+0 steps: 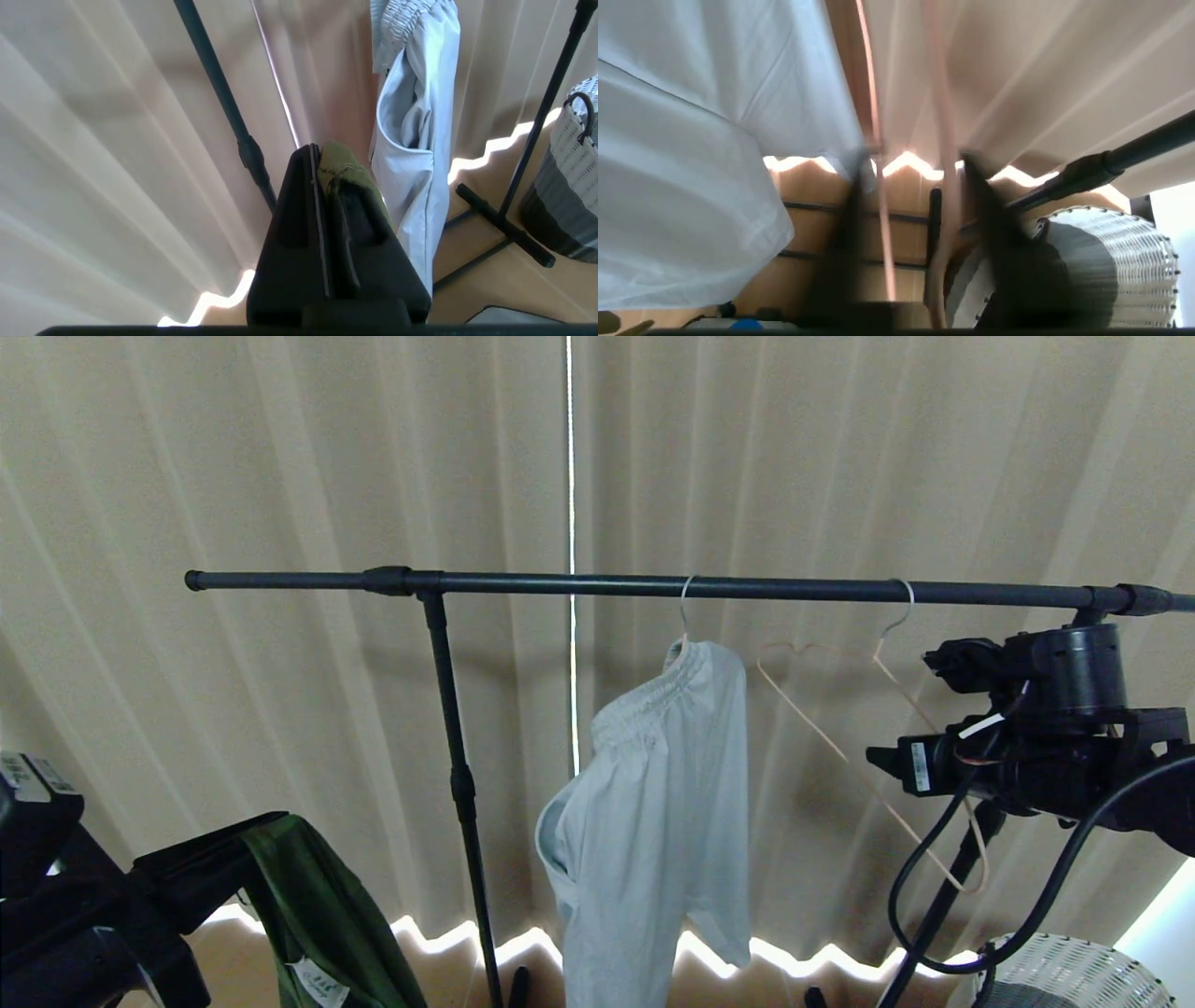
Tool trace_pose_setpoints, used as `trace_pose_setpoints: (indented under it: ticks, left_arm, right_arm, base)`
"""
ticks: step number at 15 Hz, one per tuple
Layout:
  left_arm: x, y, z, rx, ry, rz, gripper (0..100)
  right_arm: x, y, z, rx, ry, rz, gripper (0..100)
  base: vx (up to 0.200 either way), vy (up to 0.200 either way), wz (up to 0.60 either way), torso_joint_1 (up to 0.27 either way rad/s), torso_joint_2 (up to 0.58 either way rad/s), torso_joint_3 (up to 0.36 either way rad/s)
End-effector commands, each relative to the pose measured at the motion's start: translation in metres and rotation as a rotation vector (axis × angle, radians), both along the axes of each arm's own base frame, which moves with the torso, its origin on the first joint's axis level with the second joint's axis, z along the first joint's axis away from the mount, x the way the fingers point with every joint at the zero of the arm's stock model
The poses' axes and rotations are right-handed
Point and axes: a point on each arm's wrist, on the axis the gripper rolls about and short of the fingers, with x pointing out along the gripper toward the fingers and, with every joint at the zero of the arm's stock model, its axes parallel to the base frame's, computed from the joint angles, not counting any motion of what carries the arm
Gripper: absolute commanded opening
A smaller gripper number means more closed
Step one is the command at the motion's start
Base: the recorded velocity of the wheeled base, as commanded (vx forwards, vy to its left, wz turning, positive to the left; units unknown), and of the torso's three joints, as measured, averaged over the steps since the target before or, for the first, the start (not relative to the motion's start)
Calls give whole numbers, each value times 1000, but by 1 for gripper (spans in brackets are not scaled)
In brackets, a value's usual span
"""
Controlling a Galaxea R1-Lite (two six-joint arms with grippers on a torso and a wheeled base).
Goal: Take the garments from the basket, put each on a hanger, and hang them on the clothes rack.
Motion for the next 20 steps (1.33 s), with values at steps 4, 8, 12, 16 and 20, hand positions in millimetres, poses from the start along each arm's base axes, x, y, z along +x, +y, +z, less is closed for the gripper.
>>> trace_pose_setpoints:
  ticks: [4,8,12,16,20]
  left_arm:
    - [0,0,0,0,0,0,0]
    - [0,0,0,0,-1,0,0]
    - [0,0,0,2,-1,0,0]
    - [0,0,-1,3,-1,1,0]
    - [-1,1,-2,17,-3,2,0]
  right_arm:
    - [-4,-2,6,-7,-20,4,0]
    - [-9,-2,14,-2,-47,4,0]
    - [-21,-8,32,13,-112,-8,0]
    - [-42,-13,31,21,-168,-12,0]
    - [-64,-17,30,12,-206,-5,0]
  base:
    - [0,0,0,0,0,0]
    - [0,0,0,0,0,0]
    - [0,0,0,0,0,0]
    - [0,0,0,0,0,0]
    - [-50,0,0,1,1,2]
